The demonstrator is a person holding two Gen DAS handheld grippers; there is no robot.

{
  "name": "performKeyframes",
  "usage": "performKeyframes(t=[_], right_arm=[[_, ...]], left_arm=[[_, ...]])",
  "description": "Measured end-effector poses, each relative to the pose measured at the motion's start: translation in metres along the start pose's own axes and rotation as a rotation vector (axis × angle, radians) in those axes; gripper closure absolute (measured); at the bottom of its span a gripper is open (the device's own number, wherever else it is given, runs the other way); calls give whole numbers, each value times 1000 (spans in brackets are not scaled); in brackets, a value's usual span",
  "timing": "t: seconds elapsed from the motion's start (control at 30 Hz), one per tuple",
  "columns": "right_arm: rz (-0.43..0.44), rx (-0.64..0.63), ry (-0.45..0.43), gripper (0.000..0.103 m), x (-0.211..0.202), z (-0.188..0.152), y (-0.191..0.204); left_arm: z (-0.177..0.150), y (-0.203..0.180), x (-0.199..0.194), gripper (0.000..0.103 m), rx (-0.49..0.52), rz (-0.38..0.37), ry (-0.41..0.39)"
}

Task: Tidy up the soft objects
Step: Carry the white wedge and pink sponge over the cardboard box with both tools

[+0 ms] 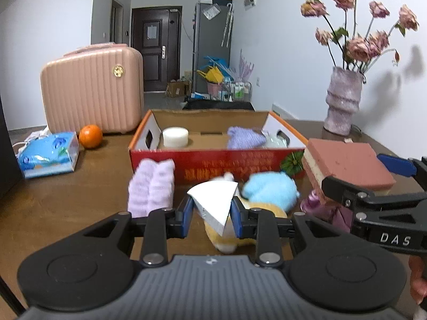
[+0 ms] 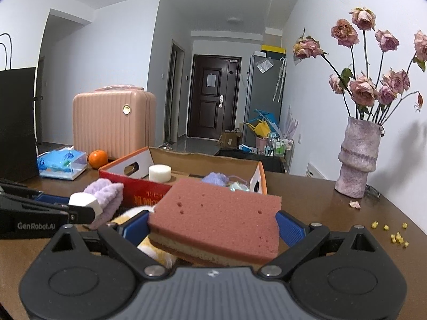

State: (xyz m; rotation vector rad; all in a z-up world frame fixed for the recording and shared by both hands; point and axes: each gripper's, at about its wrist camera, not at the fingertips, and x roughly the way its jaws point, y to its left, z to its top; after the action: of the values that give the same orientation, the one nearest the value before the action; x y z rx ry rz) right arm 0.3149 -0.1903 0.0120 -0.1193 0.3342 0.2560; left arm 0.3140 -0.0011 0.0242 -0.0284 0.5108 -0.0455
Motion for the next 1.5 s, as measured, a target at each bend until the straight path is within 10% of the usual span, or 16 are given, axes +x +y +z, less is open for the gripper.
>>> performKeyframes(t=[1.5], right_arm=[[-7,18,-60,4,143,86,-2]], left_arm=[[100,40,112,73,-100,62,-106]])
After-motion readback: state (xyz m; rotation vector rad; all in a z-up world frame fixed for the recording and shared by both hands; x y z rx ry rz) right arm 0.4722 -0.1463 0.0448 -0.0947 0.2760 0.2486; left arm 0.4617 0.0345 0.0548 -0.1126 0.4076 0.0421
